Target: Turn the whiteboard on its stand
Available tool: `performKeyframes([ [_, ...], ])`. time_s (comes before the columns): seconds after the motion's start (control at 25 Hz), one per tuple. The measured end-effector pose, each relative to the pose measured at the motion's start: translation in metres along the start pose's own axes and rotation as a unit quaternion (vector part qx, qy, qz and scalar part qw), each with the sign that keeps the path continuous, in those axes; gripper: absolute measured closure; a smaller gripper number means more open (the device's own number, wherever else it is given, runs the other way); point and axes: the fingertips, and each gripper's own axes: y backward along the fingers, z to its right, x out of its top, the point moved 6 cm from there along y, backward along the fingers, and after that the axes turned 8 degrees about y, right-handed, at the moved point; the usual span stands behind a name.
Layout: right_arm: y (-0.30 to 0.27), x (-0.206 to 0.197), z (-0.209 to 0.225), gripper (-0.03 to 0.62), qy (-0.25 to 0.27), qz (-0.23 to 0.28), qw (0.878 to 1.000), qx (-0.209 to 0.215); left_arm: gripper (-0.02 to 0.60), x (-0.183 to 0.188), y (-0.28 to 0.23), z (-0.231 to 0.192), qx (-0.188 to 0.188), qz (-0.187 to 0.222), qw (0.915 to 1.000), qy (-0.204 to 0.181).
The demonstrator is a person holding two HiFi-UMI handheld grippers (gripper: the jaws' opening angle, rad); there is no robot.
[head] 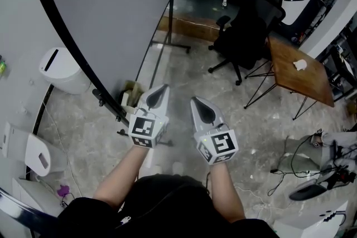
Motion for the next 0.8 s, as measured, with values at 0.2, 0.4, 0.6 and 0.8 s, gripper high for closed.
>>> performKeyframes([
  [0.2,-0.003,0.002,0.0,0.586,0.002,0.002,1.0,0.004,0.578,0.003,0.0,-0.004,0.006,0.003,1.0,-0.001],
  [0.4,-0.005,0.004,-0.003,0.586,0.002,0.001,1.0,0.006,0.578,0.005,0.005,-0.01,0.013,0.004,0.9999,0.002],
  [0.6,-0.008,-0.001,-0.01,0.586,-0.001,-0.003,1.0,0.012,0.578,-0.004,0.017,-0.017,0.025,-0.006,0.9996,0.014],
  [0.8,-0.017,0.003,-0.016,0.586,-0.001,0.0,1.0,0.019,0.578,-0.012,0.024,-0.026,0.028,-0.014,0.9994,0.017],
])
